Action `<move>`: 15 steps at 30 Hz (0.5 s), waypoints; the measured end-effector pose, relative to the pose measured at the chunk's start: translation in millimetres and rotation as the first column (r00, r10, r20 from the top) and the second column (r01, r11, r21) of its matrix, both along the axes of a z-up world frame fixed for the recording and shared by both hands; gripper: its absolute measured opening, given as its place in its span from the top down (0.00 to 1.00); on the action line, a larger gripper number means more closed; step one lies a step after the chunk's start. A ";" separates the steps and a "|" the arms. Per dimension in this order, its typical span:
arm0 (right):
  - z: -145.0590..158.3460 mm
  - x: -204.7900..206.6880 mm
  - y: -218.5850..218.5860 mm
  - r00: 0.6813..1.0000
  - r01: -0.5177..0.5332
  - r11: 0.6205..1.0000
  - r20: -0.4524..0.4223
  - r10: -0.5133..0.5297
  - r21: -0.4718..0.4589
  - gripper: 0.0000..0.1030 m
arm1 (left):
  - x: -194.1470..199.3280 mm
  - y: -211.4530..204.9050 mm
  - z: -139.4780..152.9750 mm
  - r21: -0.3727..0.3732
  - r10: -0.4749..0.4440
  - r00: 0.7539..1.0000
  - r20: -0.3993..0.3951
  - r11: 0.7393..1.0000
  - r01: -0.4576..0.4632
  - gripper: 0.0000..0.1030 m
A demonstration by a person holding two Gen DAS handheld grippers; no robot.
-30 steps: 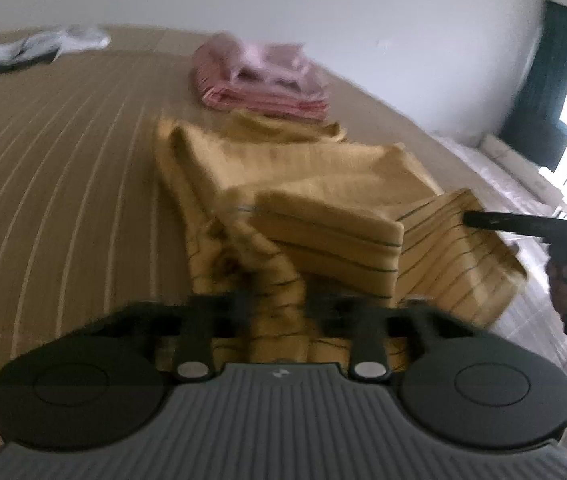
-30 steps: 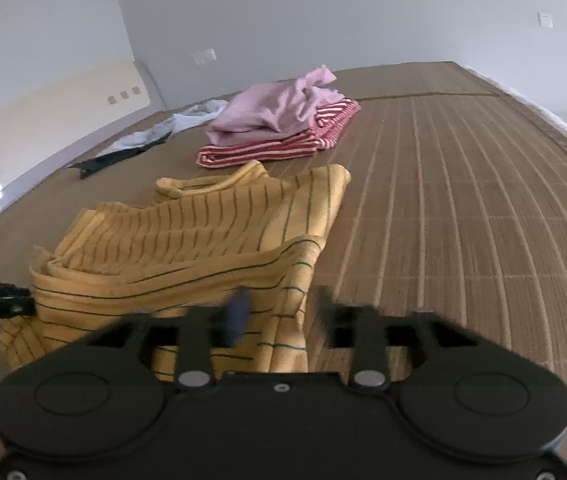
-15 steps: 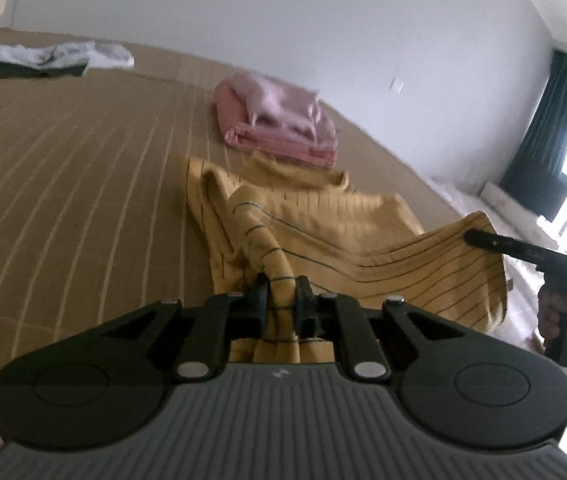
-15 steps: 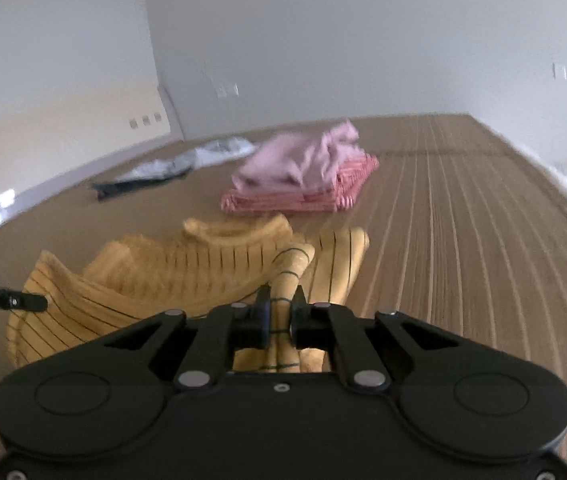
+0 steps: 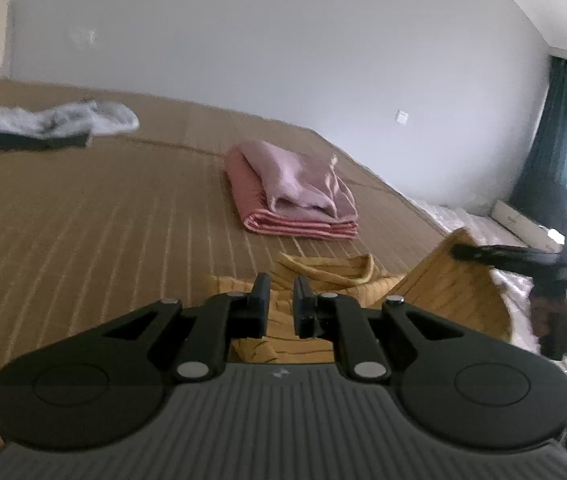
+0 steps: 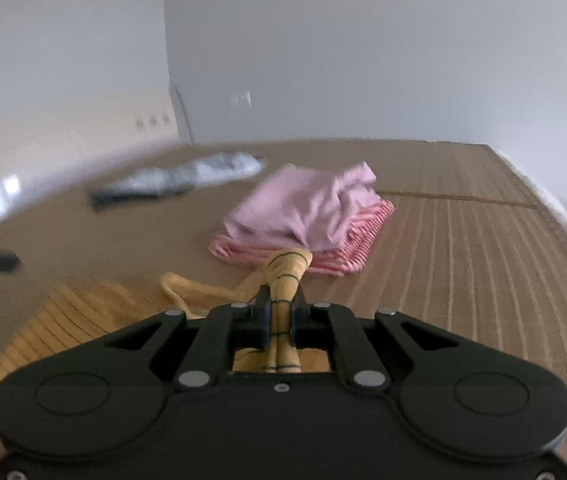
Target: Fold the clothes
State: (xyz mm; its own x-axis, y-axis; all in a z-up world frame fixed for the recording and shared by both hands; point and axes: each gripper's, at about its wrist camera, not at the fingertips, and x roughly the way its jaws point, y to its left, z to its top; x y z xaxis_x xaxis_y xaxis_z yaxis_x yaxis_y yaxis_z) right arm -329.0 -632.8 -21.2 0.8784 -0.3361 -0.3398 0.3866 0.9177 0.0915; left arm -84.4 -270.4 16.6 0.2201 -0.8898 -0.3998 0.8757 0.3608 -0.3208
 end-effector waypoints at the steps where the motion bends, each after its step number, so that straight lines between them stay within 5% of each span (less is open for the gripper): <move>1: -4.8 4.4 -1.9 1.000 0.002 1.000 -0.018 -0.002 -0.003 0.90 | 3.9 -1.9 3.1 -0.001 0.001 1.000 0.003 1.000 -0.001 0.84; 5: -26.8 5.8 -13.7 1.000 -0.021 0.998 -0.015 0.022 0.064 0.82 | 4.7 -11.2 -9.8 0.054 -0.003 1.000 0.018 0.999 0.002 0.48; 7: -36.9 1.0 -21.5 0.999 -0.048 0.992 0.019 0.046 0.120 0.62 | 2.4 -16.1 -20.8 0.092 -0.007 1.000 0.025 0.996 0.005 0.47; 10: -44.1 -6.8 -31.7 0.994 -0.099 0.975 0.074 0.086 0.199 0.47 | 1.2 -28.1 -33.4 0.103 -0.005 1.000 0.012 0.995 0.004 0.42; 15: -51.3 -6.0 -30.8 0.997 -0.078 0.981 0.039 0.073 0.178 0.38 | -2.1 -50.3 -50.8 0.111 0.061 0.998 0.024 0.992 -0.064 0.38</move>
State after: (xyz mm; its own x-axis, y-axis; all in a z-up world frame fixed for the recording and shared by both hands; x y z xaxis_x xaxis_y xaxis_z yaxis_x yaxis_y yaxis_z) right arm -335.0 -663.5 -72.4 0.9103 -0.2046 -0.3598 0.3110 0.9118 0.2683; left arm -86.4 -320.8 -34.3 0.2833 -0.8242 -0.4904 0.8564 0.4476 -0.2575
